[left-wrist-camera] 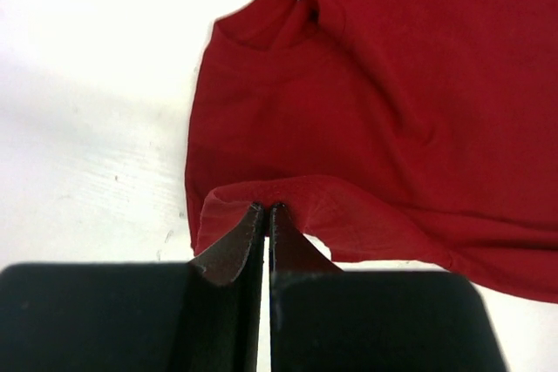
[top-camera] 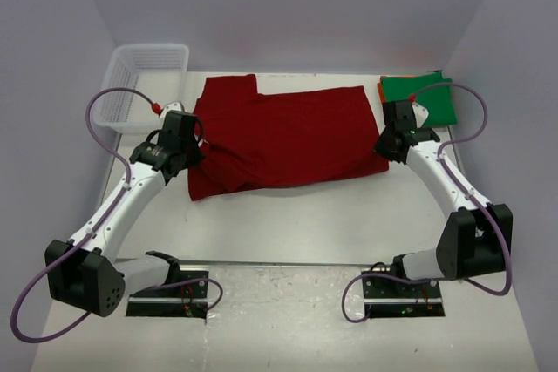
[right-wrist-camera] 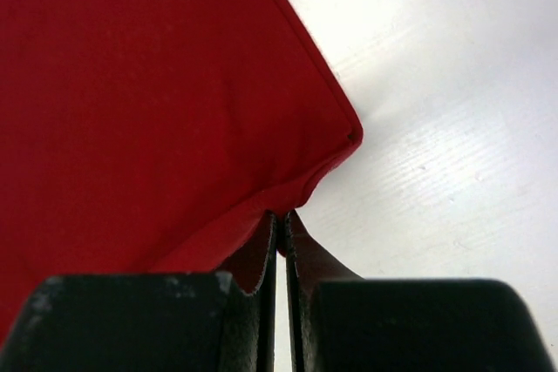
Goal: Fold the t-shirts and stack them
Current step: Grap the side of the flattened tshirt closest away from the robot with both arms, then fold the flattened tshirt in 1/3 of the way
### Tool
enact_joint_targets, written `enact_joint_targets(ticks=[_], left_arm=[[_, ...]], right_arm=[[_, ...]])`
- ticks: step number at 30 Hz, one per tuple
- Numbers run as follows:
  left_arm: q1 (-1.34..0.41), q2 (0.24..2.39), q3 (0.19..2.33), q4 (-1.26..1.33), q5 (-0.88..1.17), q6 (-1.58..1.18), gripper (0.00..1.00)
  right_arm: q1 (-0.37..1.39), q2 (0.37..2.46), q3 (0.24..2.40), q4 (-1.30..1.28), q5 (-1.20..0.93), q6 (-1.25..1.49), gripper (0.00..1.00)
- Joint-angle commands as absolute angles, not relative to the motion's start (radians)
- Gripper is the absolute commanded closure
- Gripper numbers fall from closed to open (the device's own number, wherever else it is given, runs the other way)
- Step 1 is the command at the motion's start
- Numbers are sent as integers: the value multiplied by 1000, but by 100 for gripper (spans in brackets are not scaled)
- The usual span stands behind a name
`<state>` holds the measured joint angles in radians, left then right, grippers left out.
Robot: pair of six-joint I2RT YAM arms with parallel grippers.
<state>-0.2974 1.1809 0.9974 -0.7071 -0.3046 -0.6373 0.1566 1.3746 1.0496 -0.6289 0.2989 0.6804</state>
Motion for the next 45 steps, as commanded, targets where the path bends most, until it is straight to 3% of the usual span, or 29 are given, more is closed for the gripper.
enact_joint_targets(ticks=[1,10,45], left_arm=[[-284,1196,1078,-646,-339,-583,100],[-275,1288,1213,-652,-354,-538,100],[-250,1535,1342,-672,-345,-540,100]], right_arm=[[152,1440,1134,-629,334,658,100],[143,1598,1270,-637,333,621,100],[130,1985,1664,-746,287,538,100]])
